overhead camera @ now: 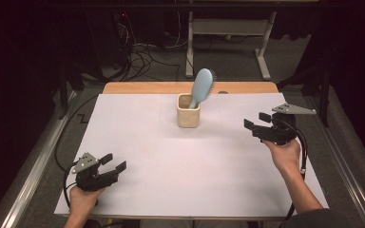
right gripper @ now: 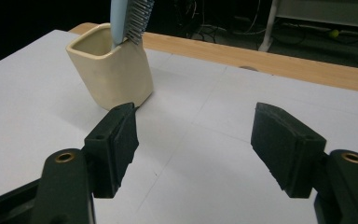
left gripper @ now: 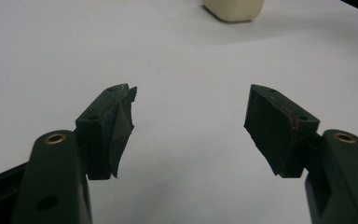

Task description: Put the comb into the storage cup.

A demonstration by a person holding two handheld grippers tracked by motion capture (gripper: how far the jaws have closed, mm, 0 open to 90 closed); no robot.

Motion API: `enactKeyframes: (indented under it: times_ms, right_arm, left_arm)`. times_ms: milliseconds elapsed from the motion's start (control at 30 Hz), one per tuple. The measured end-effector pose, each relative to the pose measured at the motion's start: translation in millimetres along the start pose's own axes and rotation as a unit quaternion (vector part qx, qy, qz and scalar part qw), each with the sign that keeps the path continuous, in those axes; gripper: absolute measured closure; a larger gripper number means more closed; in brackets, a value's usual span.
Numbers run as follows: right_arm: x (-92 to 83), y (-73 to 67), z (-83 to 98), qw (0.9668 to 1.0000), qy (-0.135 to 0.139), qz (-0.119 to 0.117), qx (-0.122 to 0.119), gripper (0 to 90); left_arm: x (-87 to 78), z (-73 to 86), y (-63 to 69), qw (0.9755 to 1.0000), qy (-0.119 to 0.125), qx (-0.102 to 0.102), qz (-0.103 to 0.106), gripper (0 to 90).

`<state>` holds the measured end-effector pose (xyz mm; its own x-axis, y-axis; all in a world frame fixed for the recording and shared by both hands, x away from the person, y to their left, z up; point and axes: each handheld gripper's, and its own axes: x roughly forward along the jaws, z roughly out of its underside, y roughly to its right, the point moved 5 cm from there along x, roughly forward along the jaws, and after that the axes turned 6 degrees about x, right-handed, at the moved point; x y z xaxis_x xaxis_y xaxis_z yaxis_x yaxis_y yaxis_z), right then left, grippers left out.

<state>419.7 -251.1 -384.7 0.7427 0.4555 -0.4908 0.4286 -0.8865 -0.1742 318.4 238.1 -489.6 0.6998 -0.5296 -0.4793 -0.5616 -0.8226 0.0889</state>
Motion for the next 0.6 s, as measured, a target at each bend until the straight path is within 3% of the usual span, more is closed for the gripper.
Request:
enactKeyframes:
  times_ms: [600]
  right_arm:
    - [-11.8,4.1,4.3,0.9999,0.012,0.0,0.002,31.0]
  left_arm:
    - [-0.1,0.5,0.0,1.0,-0.001,-0.001,0.0,32.5]
